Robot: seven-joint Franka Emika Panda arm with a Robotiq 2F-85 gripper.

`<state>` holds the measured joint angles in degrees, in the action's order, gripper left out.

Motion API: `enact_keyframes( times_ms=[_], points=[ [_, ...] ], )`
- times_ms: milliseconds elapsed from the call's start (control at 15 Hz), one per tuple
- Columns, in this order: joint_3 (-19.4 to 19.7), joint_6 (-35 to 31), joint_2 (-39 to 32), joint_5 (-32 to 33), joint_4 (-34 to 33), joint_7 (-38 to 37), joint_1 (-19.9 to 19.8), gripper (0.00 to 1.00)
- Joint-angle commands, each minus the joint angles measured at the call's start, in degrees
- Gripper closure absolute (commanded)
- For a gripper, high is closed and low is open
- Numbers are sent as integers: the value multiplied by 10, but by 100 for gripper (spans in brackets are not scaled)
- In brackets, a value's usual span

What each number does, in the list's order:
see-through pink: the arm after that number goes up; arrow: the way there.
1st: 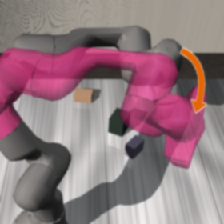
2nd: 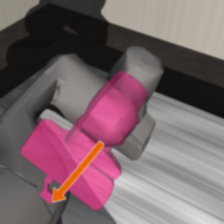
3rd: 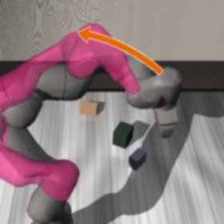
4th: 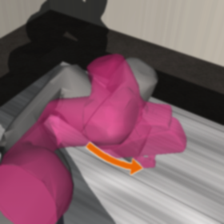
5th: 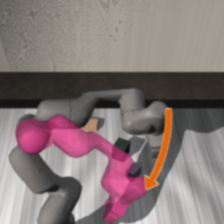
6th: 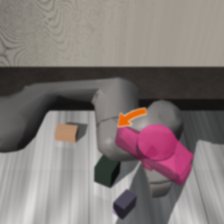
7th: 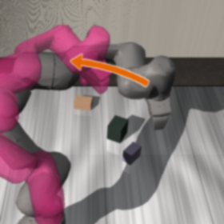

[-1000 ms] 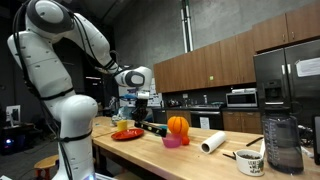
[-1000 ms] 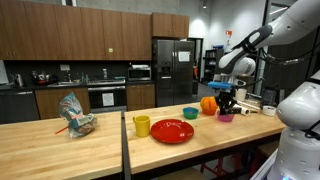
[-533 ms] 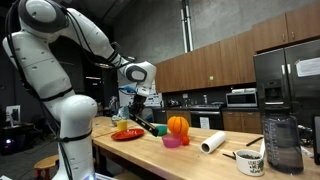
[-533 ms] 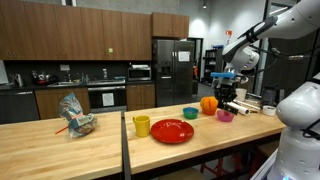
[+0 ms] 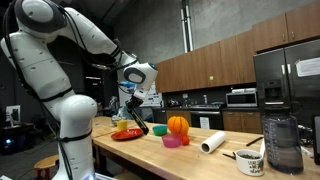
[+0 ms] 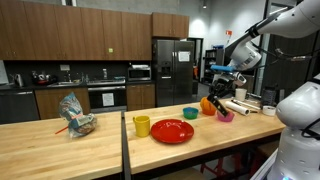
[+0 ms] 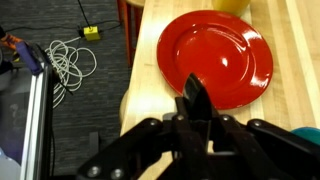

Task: Put the black object on the yellow cup

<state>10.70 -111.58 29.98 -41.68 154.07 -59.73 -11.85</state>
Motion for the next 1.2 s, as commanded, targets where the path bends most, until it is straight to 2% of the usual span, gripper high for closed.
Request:
enact_keyframes(
  times_ms=[0, 400, 467, 800, 1133],
  points=[
    [-3, 25, 31, -82, 23, 6, -12, 95],
    [-19, 46, 65, -221, 77, 9, -19, 95],
    [-16, 55, 41, -242, 53, 12, -17, 95],
    [-14, 75, 32, -346, 55, 50, -18, 95],
    [-21, 98, 14, -407, 56, 80, -15, 95]
  ],
)
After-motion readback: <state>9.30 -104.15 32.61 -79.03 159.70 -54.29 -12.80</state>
